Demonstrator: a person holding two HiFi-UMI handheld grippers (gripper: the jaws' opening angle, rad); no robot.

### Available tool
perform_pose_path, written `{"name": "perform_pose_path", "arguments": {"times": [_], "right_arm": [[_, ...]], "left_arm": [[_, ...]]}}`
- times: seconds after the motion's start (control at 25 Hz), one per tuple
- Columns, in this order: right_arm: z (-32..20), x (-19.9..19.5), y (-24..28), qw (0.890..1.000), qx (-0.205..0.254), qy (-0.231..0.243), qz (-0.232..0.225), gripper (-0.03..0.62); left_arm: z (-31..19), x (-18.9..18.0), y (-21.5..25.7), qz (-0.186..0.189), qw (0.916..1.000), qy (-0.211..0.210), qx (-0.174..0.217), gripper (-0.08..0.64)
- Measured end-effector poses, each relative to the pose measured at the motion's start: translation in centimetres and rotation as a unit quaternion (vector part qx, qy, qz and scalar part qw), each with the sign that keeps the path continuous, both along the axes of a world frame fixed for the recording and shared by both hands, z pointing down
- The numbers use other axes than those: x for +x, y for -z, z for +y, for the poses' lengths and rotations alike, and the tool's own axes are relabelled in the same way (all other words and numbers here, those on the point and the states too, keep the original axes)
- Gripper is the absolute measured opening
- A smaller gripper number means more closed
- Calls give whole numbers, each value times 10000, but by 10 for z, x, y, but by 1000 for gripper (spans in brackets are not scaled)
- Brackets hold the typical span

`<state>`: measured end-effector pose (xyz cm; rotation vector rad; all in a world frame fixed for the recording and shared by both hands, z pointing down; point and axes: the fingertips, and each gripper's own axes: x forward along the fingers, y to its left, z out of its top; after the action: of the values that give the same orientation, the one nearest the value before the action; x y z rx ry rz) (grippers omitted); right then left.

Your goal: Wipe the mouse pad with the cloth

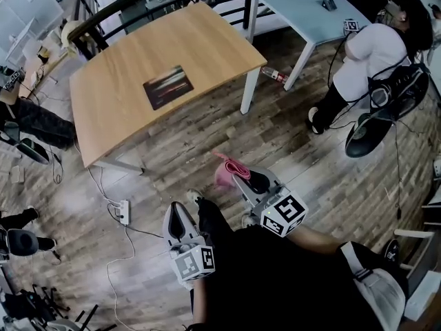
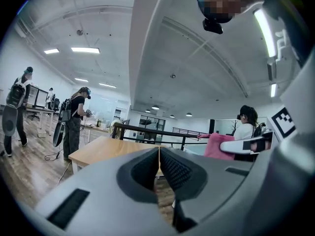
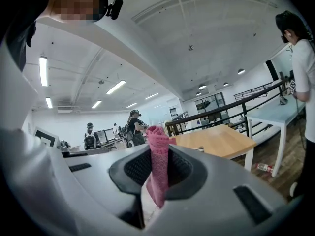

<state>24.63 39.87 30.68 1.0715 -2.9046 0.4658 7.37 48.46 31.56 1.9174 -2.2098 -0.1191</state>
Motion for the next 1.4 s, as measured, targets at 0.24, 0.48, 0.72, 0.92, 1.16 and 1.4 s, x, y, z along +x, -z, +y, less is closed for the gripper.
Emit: {"name": "perform_pose_path", "arguments": {"times": [0.24,0.48,0.72,0.92,1.16,1.4], "right_arm": [[-60,-58,4,9999,-16,-125,114,63],[-118,-117,-3,9992,-178,-331,160,63],[-170,-169,-6,9980,-256,-521,233,63],[-206,-202,-6,9978,-226,-553,283,63],[-253,-230,-10,9986,-205,-347,345,63],[-317,-250,-31,9984,-394,94,396,63]], "left_arm": [[-74,-61,8,20,9998,-195,106,25],[-134,-119,-1,94,9990,-417,-91,25],[-184,-173,-12,149,9973,-670,-259,25],[-227,-203,-23,171,9966,-753,-303,25],[-275,-221,-36,337,9969,-589,-409,25],[-324,-232,-50,350,9971,-246,-629,25]]}}
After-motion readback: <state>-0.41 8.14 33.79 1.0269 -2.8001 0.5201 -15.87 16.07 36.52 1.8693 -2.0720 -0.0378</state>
